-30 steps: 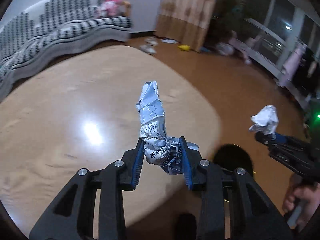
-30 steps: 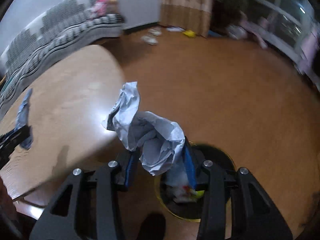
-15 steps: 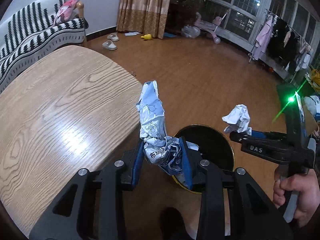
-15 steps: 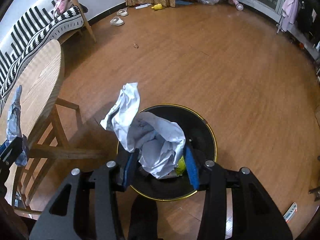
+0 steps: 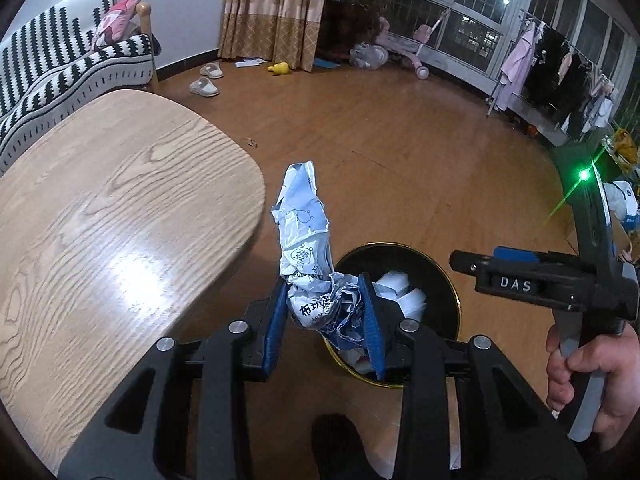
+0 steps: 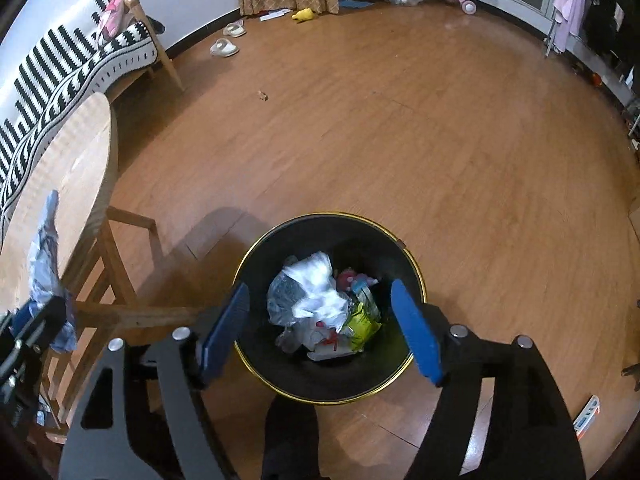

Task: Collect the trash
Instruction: 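Carry both items over the bin and open both tools to drop them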

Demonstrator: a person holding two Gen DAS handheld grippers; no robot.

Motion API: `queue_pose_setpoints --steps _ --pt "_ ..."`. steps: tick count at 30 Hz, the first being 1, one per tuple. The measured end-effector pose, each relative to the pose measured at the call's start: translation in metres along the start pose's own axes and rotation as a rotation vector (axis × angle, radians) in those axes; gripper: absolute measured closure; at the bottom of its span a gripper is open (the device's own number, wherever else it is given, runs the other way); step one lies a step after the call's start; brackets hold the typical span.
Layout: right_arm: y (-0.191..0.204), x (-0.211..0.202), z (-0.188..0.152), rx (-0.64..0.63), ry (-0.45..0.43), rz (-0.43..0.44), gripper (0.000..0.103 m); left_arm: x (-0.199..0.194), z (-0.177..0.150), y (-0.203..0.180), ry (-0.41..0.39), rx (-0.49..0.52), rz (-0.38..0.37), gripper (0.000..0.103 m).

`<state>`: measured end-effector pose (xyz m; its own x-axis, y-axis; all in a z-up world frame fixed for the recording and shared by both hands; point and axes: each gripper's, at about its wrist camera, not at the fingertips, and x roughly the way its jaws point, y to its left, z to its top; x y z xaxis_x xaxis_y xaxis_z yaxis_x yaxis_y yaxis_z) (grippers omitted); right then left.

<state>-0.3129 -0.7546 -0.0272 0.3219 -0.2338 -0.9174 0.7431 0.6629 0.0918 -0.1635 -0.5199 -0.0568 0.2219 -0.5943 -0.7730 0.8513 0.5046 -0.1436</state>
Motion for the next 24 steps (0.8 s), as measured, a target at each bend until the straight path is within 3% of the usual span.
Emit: queue_pose_setpoints --steps 15,18,20,22,24 --pt "-0.029 -0.042 0.012 0.134 -0.127 0.012 0.024 0.050 0.000 -0.045 0.061 0.080 -0.239 0.066" --pt "-0.032 -0.046 0.014 0.144 -0.141 0.010 0.024 0.058 -0.001 -0.053 0.064 0.098 -0.263 0.058" --pt "-0.033 -0.048 0.015 0.146 -0.148 0.006 0.024 0.062 -0.001 -0.056 0.070 0.096 -0.274 0.039" --pt "-0.034 -0.049 0.017 0.151 -0.152 0.006 0.023 0.063 -0.002 -0.053 0.061 0.089 -0.260 0.029" --pt "-0.034 -0.049 0.018 0.152 -0.155 0.003 0.023 0.061 -0.001 -0.049 0.057 0.091 -0.249 0.027"
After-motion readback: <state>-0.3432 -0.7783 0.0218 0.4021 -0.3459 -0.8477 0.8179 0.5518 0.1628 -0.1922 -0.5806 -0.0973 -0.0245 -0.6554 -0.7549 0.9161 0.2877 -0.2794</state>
